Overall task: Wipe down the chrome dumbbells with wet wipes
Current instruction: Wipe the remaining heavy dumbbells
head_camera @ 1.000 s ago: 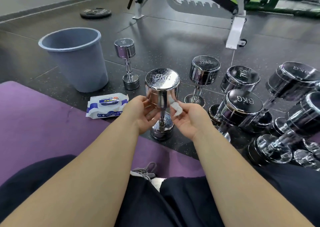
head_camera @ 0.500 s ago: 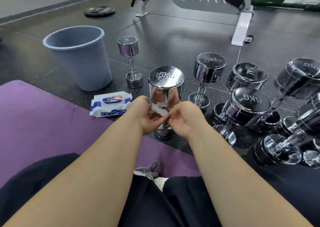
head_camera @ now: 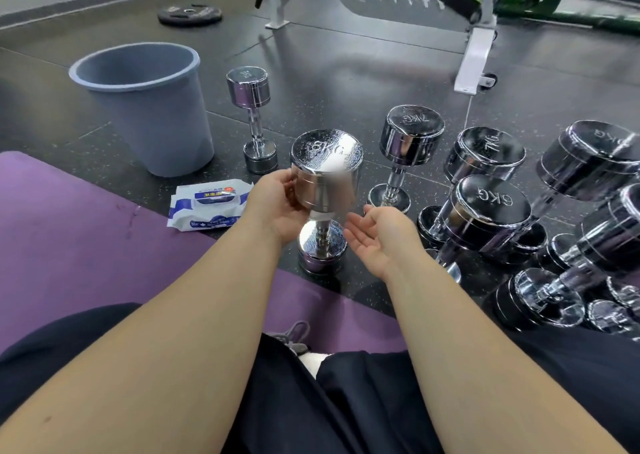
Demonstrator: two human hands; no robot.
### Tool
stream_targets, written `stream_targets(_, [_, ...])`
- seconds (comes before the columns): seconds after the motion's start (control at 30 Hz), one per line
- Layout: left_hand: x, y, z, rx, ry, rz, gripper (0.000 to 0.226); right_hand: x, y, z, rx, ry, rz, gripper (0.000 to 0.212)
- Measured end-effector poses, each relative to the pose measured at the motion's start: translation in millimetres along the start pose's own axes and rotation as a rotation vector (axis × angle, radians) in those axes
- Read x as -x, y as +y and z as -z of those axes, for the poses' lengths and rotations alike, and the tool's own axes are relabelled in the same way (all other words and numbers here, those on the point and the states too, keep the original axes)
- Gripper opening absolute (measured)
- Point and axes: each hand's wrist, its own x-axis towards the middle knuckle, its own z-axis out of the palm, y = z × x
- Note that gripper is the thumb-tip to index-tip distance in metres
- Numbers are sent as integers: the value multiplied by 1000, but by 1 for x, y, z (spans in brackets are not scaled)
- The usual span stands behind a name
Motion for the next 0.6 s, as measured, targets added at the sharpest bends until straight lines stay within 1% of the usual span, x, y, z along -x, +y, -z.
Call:
stream_targets(0.07, [0, -3, 7, -34, 30, 0, 25, -2, 3, 1, 12, -11, -48, 26])
stream_targets(0.13, [-5, -9, 18, -46, 47, 17, 21, -1, 2, -3, -17, -72, -89, 15])
stream_targets(0.17, [-10, -13, 24, -41, 70, 19, 15, 0, 2, -5, -50, -105, -97, 16])
stream_targets(0.2, [-12, -17, 28, -48, 95, 15, 17, 2, 3, -7, -86, -134, -95, 17])
stream_targets(0.23, [-11, -22, 30, -69, 114, 20, 23, 4, 4, -8, -115, -161, -90, 18])
stream_targets(0.3, [-7, -31, 28, -157, 99, 12, 15, 4, 10, -9, -115, -199, -79, 17])
stream_targets(0.33, [-4, -37, 27, -193, 82, 9, 18, 2, 14, -9, -94, -211, -65, 16])
stream_targets(0.43, [1, -46, 24, -280, -13, -21, 26, -10, 21, -6, -54, -155, 61, 21])
stream_targets(0.5, [-3, -42, 27, -312, -26, -72, 27, -20, 20, -7, -90, -106, 152, 21])
stream_targets(0.57, [-10, -35, 29, -245, 2, -145, 29, -26, 16, -12, -132, -114, 219, 23])
stream_targets(0.6, [-14, -33, 29, -198, 22, -177, 29, -29, 16, -16, -114, -125, 251, 24])
